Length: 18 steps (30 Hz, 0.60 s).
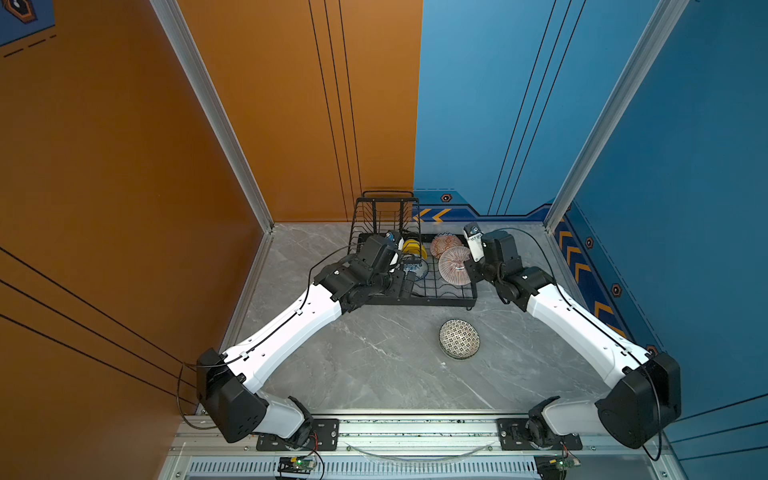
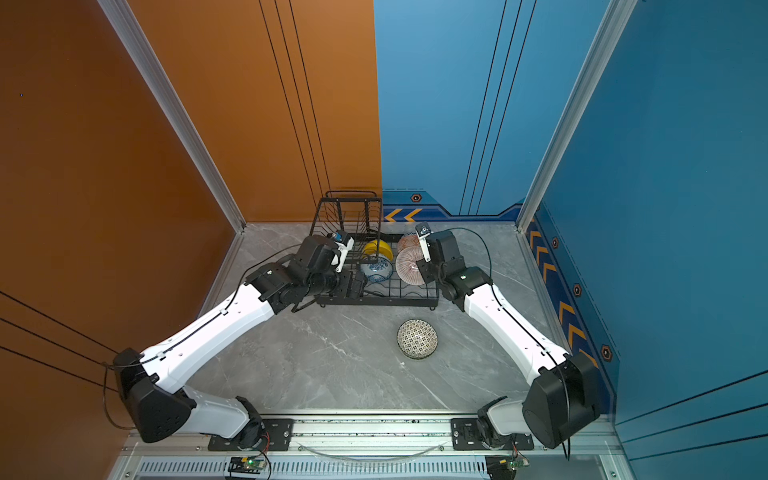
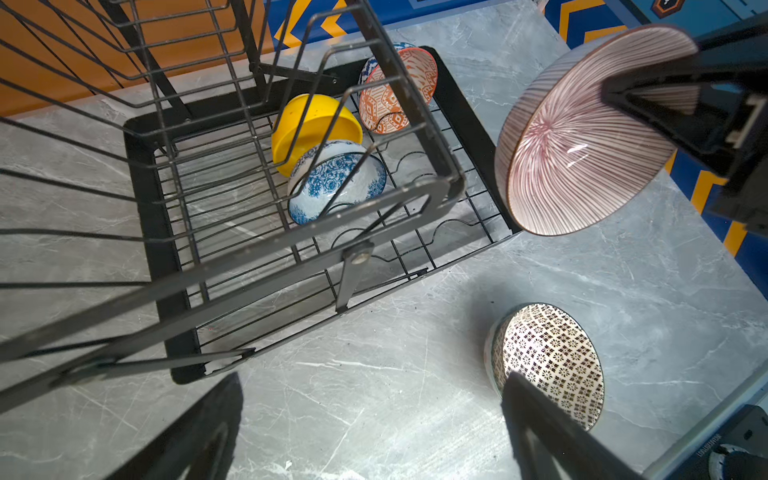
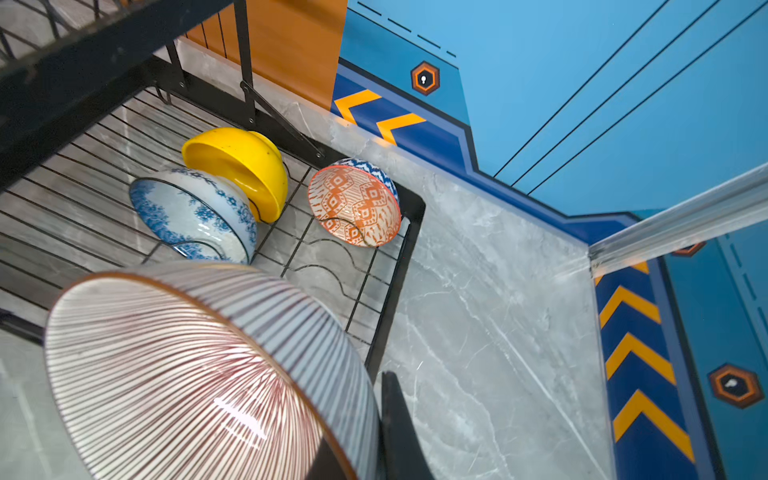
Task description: Load the bowls into the dish rack
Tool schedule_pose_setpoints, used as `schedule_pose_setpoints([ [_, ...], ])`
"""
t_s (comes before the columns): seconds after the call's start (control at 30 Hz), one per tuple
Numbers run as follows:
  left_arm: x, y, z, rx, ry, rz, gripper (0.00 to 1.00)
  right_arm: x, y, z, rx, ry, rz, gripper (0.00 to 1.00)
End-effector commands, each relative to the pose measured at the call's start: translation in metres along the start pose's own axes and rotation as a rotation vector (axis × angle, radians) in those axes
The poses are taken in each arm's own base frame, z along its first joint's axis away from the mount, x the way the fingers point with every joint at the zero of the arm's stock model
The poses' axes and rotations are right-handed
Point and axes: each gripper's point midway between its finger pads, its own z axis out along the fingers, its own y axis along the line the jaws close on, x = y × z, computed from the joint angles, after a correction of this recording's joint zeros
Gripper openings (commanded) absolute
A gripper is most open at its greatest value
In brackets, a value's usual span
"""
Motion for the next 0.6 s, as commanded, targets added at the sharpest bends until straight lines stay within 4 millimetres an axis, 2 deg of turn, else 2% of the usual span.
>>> schedule_pose_setpoints([
  [0.0,0.001,0.002,-0.002,-0.002,0.011,0.016,0.98,-0.037,-0.022,0.002,0.162,-0.206,-0.137,0.00],
  [0.17,0.002,0.001,-0.001,0.012,0.018,0.020,0.98,-0.053,-0.017,0.010,0.239,-0.344,-0.287,0.00],
  [0.3,0.003,0.000,-0.001,0.015,0.019,0.017,0.98,-0.062,-0.015,0.027,0.305,-0.369,-0.403,0.00],
  [0.57,0.004,0.001,-0.004,0.017,0.017,0.014,0.98,-0.064,-0.007,0.065,0.399,-0.383,-0.583,0.00],
])
